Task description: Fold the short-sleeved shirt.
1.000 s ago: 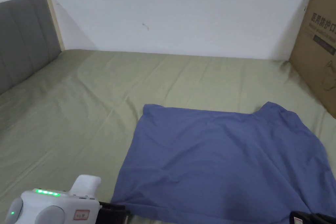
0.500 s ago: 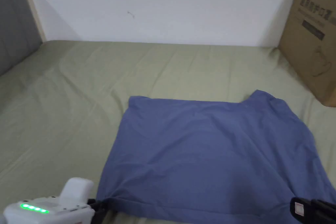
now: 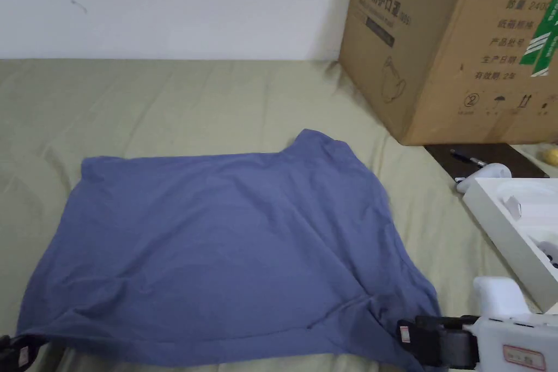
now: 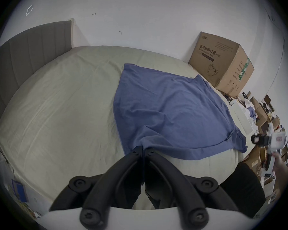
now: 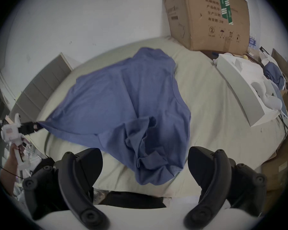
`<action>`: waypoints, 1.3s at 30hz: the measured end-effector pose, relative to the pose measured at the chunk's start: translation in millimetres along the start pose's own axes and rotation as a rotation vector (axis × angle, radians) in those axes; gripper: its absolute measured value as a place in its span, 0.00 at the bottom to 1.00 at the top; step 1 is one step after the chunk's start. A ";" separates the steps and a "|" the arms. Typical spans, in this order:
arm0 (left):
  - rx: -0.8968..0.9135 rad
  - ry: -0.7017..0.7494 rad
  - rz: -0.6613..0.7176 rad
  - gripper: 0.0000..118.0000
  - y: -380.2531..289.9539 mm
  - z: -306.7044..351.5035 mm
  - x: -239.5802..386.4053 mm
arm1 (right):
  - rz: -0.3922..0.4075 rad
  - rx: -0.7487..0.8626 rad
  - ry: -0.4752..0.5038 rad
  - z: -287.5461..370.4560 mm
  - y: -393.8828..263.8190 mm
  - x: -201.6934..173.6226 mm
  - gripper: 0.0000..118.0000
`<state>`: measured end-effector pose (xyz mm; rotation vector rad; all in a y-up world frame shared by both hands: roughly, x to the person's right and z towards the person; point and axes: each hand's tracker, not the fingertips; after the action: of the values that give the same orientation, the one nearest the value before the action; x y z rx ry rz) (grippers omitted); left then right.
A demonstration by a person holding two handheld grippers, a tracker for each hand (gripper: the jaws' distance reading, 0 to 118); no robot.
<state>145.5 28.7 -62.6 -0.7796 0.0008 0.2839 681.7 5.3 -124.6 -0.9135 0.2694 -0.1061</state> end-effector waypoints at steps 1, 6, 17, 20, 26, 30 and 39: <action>-0.003 -0.006 0.018 0.01 -1.2 -0.6 3.2 | 0.012 0.009 -0.001 -11.6 -0.6 -11.0 0.91; -0.004 0.017 0.056 0.01 3.2 -6.6 -23.2 | 0.060 -0.052 -0.073 -41.0 -4.9 -15.7 0.06; 0.050 0.059 0.121 0.01 -6.7 -2.8 -36.0 | 0.213 0.101 -0.024 3.5 -14.3 -23.9 0.06; 0.051 0.064 0.124 0.01 -2.9 -4.6 -43.6 | 0.216 0.144 -0.025 19.8 -11.1 -26.6 0.06; -0.022 0.106 0.031 0.01 29.2 -24.9 -36.9 | 0.168 0.123 -0.048 21.3 40.8 -22.6 0.06; -0.036 0.113 0.018 0.01 50.9 -43.0 -38.6 | 0.239 0.142 -0.062 4.7 78.3 -26.5 0.05; -0.170 0.140 -0.063 0.01 117.9 -110.2 -50.4 | 0.402 0.095 -0.163 -72.4 181.1 -21.2 0.05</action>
<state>78.7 19.1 -217.6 -0.9651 0.0848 0.1705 637.2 64.4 -306.4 -0.7543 0.2891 0.3228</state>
